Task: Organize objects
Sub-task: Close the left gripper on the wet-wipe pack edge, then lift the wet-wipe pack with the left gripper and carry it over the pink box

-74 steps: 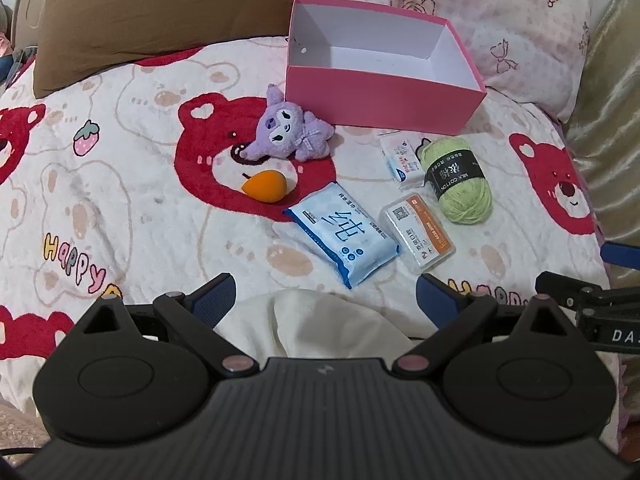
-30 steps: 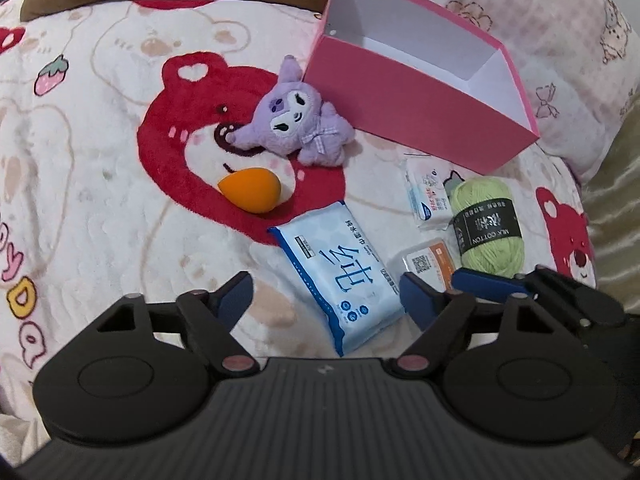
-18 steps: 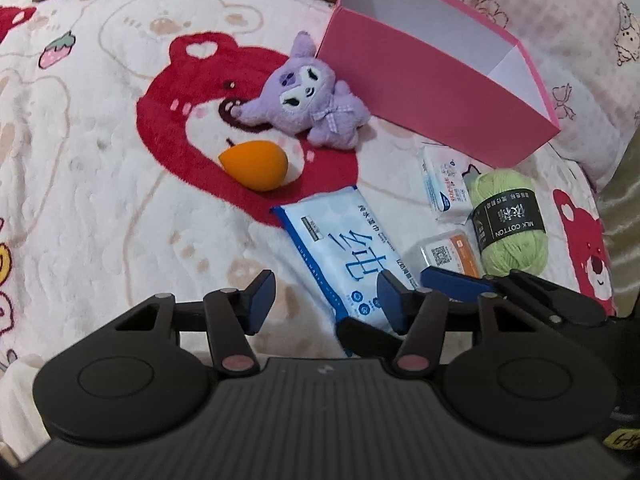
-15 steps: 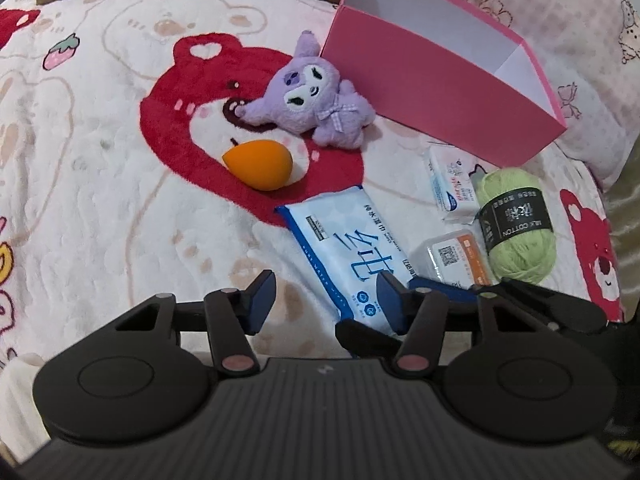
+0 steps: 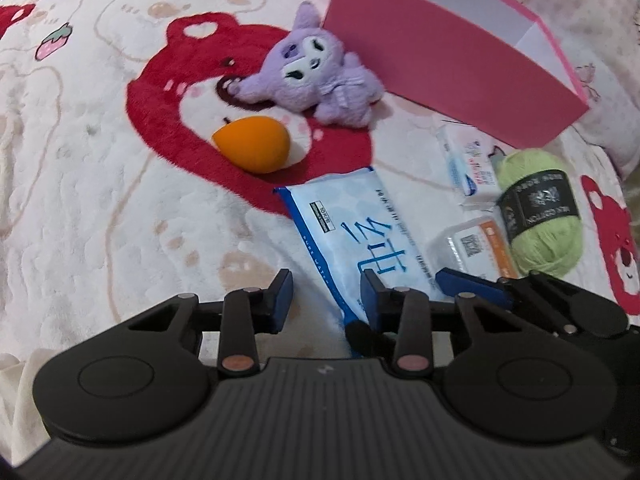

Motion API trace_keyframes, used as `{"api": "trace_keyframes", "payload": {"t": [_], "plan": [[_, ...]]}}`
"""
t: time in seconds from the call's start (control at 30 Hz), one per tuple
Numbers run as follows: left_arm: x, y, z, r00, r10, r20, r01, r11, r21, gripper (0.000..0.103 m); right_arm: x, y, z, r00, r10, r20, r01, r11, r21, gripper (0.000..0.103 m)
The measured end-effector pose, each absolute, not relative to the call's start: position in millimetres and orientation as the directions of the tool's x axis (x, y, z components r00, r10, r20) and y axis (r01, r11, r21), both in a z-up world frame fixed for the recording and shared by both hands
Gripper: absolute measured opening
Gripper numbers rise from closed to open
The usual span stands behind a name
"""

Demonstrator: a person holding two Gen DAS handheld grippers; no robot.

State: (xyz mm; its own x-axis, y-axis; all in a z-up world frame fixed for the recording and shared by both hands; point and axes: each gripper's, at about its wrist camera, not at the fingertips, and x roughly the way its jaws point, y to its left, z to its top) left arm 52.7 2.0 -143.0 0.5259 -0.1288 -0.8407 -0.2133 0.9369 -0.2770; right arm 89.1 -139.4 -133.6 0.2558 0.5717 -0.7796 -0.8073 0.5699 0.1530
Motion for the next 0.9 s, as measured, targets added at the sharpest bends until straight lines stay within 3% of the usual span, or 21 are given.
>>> {"api": "trace_keyframes", "payload": {"t": [0.27,0.47,0.9], "plan": [[58,9,-146,0.528,-0.173,-0.831,-0.225,0.915,-0.333,0.036,98,-121,-137,0.264,0.549,-0.793,-0.811,0.571,0.126,0.076],[67,15,-157,0.486,-0.309,-0.817,-0.229,0.858,-0.460,0.036,95,-120,-137,0.264,0.546,-0.795,-0.814,0.569,0.120,0.061],[71,9,-147,0.494,-0.244,-0.835,-0.197,0.904,-0.380,0.024,95,-124,-144,0.266,0.543,-0.797,-0.762,0.624,0.171,0.060]]}}
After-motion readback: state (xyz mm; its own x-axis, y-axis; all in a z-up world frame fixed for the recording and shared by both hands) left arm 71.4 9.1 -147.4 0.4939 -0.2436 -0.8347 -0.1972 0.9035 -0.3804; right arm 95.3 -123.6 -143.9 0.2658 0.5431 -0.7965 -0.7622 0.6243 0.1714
